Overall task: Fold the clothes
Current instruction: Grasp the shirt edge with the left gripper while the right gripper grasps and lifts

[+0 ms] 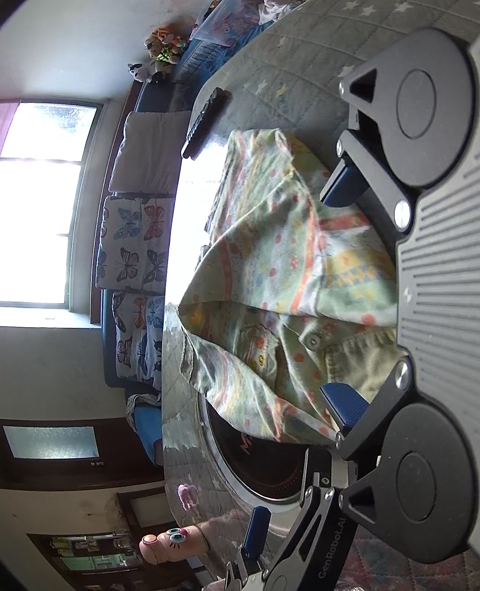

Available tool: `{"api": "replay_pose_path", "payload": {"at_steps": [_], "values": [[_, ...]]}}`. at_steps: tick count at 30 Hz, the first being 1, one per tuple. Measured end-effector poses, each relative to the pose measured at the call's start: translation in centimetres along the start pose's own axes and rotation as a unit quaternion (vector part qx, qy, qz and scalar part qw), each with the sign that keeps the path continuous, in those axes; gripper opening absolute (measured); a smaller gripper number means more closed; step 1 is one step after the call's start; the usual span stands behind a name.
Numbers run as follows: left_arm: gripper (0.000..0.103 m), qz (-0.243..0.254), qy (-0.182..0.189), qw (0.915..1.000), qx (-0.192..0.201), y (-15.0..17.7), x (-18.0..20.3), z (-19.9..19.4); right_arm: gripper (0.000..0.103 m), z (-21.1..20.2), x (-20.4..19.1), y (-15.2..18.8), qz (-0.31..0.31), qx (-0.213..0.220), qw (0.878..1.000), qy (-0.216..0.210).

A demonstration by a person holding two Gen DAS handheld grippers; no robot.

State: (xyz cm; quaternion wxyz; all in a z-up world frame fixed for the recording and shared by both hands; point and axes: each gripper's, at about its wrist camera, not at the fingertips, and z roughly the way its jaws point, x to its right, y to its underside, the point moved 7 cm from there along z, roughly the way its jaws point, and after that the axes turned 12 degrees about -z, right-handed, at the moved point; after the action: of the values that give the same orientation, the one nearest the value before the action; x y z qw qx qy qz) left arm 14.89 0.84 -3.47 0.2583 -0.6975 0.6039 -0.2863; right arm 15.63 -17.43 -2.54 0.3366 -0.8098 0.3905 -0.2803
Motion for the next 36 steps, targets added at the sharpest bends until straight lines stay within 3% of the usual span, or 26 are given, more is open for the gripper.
{"api": "replay_pose_path", "payload": {"at_steps": [12,22,25,27,30,36], "values": [[0.102,-0.013,-0.002,0.9999,-0.004,-2.2,-1.3,2.5,0.086,8.6,4.5,-5.9,-0.001,-0.005,1.000,-0.007],[0.087,-0.023,0.002,0.9997,-0.009,-5.2,-1.2,5.3,0.073,16.7,5.1,-10.1,-0.040,-0.011,0.999,-0.022],[0.086,-0.018,-0.004,0.9998,-0.006,-6.4,-0.7,6.5,0.059,18.3,5.1,-10.1,-0.044,-0.020,0.998,-0.027],[0.086,-0.014,-0.007,0.9999,-0.006,-7.2,-0.3,7.5,0.038,18.9,5.4,-10.0,-0.037,-0.024,0.998,-0.034],[0.086,-0.015,-0.008,0.9999,-0.002,-8.8,0.4,9.0,0.016,18.5,6.1,-9.8,-0.020,-0.019,0.999,-0.041],[0.083,-0.025,-0.005,0.9997,0.006,-11.6,1.6,11.8,0.009,15.0,8.4,-9.3,-0.008,0.004,1.000,-0.016]]}}
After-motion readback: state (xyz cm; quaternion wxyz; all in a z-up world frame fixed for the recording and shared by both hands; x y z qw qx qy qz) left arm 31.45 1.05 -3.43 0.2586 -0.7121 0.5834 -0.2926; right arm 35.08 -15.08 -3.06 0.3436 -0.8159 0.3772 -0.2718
